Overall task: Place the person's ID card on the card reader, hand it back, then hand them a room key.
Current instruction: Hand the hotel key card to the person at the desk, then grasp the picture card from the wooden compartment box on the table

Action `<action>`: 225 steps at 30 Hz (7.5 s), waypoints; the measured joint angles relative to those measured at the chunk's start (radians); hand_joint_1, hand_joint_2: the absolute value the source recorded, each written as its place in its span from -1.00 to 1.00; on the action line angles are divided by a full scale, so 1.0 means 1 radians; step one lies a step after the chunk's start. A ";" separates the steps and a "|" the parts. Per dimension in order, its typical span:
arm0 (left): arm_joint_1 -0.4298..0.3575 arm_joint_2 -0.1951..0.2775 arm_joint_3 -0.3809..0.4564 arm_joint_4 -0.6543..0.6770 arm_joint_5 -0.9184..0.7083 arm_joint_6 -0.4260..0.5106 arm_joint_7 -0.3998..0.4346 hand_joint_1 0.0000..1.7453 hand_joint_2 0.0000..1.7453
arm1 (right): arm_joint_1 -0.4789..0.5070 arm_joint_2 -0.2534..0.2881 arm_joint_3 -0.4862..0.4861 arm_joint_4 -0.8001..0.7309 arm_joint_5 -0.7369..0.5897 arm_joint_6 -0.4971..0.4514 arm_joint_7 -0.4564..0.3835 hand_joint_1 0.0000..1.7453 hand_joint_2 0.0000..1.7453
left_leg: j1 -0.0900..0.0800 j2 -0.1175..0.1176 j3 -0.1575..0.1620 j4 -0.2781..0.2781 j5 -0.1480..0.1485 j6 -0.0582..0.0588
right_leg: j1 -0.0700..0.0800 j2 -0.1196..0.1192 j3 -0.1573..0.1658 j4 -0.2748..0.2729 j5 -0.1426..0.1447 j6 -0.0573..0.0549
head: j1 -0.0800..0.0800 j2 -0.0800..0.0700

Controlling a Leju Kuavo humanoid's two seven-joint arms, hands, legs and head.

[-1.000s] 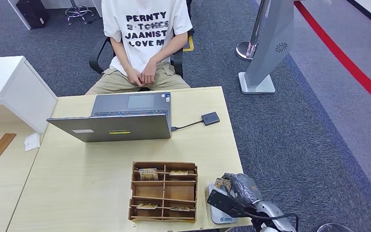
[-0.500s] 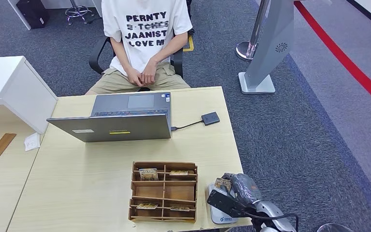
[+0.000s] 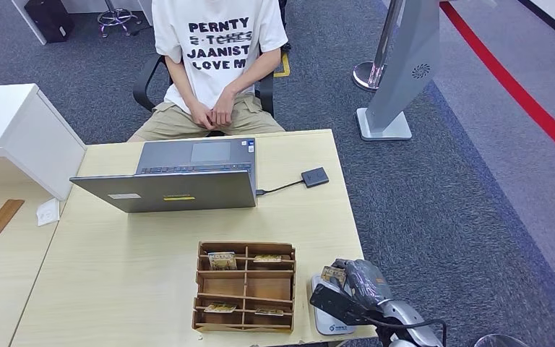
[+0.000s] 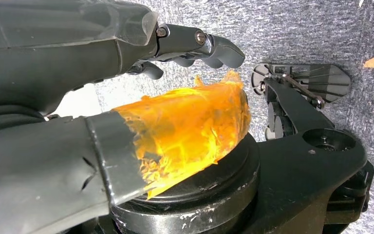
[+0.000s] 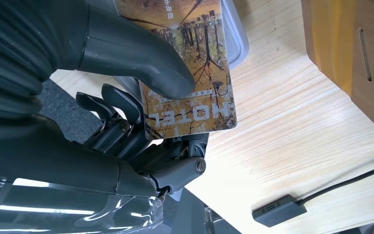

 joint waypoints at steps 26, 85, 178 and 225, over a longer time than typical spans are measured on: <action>0.000 -0.001 0.000 0.000 0.002 0.002 0.000 -1.00 -1.00 | 0.004 0.000 0.000 0.000 0.005 -0.006 0.002 1.00 1.00 | 0.000 0.000 0.000 0.000 0.000 0.000 | 0.000 0.000 0.000 0.000 0.000 0.000 | 0.000 0.000; -0.008 0.012 -0.048 0.000 -0.087 -0.021 -0.005 -1.00 -1.00 | -0.105 0.313 -0.126 -0.226 0.016 -0.460 -0.308 1.00 1.00 | 0.001 0.001 0.000 0.000 0.002 0.000 | 0.000 0.001 0.000 0.001 0.001 -0.001 | 0.000 0.000; -0.016 0.044 -0.137 0.000 -0.070 -0.060 -0.010 -1.00 -1.00 | -0.027 0.250 0.053 -0.192 -1.067 0.736 -0.485 -1.00 -1.00 | 0.000 0.000 -0.002 0.000 0.003 -0.002 | 0.000 0.001 -0.002 0.001 0.002 -0.001 | 0.000 0.000; -0.012 0.031 -0.089 0.000 -0.034 -0.029 -0.010 -1.00 -1.00 | 0.026 0.204 0.132 -0.256 -0.022 -0.207 -0.505 0.37 1.00 | 0.000 0.000 -0.003 0.000 0.003 -0.002 | 0.000 0.001 -0.002 0.001 0.002 -0.001 | 0.000 0.000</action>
